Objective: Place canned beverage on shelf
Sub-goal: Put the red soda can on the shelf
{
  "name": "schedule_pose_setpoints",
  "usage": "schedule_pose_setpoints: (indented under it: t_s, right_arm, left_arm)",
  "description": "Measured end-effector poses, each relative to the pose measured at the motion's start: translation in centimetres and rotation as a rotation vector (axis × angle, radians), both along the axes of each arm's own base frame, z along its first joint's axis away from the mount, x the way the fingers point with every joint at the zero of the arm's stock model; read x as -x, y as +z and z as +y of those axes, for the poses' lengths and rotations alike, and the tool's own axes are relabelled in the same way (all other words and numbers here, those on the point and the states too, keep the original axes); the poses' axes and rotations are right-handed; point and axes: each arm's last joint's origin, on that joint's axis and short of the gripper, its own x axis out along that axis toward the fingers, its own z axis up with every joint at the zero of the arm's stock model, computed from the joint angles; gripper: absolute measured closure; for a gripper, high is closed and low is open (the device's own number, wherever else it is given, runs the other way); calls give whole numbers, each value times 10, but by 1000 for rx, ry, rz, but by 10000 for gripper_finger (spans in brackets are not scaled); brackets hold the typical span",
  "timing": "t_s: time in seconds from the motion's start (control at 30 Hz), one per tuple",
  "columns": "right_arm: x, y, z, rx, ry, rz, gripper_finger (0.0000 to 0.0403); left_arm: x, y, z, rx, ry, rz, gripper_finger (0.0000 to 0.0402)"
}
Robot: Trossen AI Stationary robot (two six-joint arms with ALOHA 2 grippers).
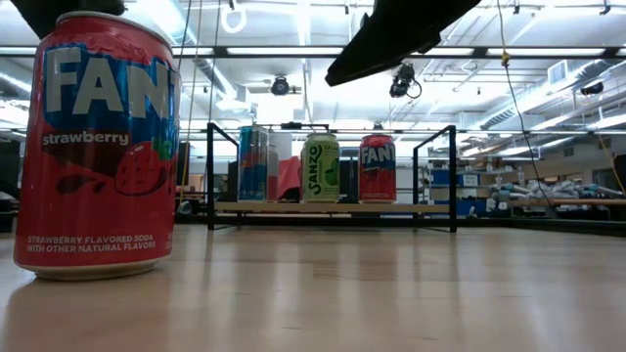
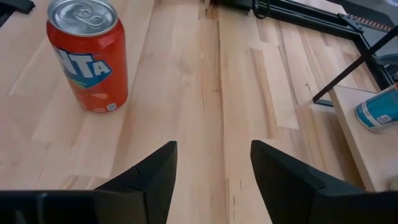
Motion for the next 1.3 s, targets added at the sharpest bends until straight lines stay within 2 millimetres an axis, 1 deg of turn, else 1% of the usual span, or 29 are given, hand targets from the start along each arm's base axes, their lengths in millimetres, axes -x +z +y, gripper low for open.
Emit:
schedule_pose_setpoints:
  t_s: [0.1, 0.2, 0.47, 0.63, 0.8, 1.0, 1.2, 1.3]
  right_arm:
    - [1, 0, 3, 1, 7, -1, 188]
    - [2, 0, 4, 2, 11, 0, 188]
    - [1, 0, 4, 3, 11, 0, 188]
    - [1, 0, 4, 0, 8, 0, 188]
    - [2, 0, 4, -3, 6, -1, 188]
    - [1, 0, 4, -5, 6, -5, 188]
    - [1, 0, 4, -6, 6, -8, 188]
    - [1, 0, 4, -6, 7, -8, 188]
  left_arm:
    - [-5, 0, 1, 9, 19, -9, 61]
    - [-7, -1, 5, 2, 34, 0, 52]
    - [-15, 0, 12, 19, 65, -21, 5]
    - [-16, 0, 12, 26, 68, -29, 3]
    - [-21, 2, 8, 69, 75, -75, 3]
    - [-21, 2, 8, 78, 84, -72, 3]
    - [-25, 3, 15, 78, 105, -68, 3]
    - [-29, 7, 18, 78, 105, -79, 3]
